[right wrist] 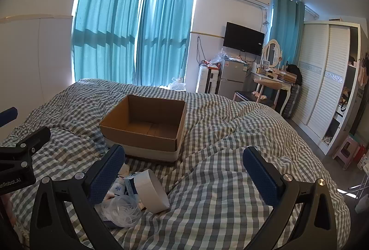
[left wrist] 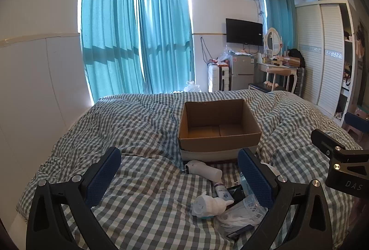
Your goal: Organize objects
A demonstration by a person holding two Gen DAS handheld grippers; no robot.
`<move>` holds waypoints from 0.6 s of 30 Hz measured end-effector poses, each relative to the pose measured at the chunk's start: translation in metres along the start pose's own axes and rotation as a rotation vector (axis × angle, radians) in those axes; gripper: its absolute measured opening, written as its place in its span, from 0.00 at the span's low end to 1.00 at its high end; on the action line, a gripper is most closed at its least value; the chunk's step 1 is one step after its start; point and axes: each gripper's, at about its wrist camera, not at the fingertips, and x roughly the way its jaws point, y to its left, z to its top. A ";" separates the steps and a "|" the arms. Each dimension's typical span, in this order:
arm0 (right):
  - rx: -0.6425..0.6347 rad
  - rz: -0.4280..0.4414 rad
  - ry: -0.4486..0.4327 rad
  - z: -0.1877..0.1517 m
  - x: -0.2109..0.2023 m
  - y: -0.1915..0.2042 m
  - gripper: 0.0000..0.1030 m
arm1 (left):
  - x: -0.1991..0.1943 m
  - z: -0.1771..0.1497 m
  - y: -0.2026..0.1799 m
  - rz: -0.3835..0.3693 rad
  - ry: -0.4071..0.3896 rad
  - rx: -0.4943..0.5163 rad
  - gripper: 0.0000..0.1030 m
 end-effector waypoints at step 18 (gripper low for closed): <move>-0.010 0.000 0.005 0.000 0.002 0.006 1.00 | -0.001 -0.003 0.001 0.010 -0.009 -0.004 1.00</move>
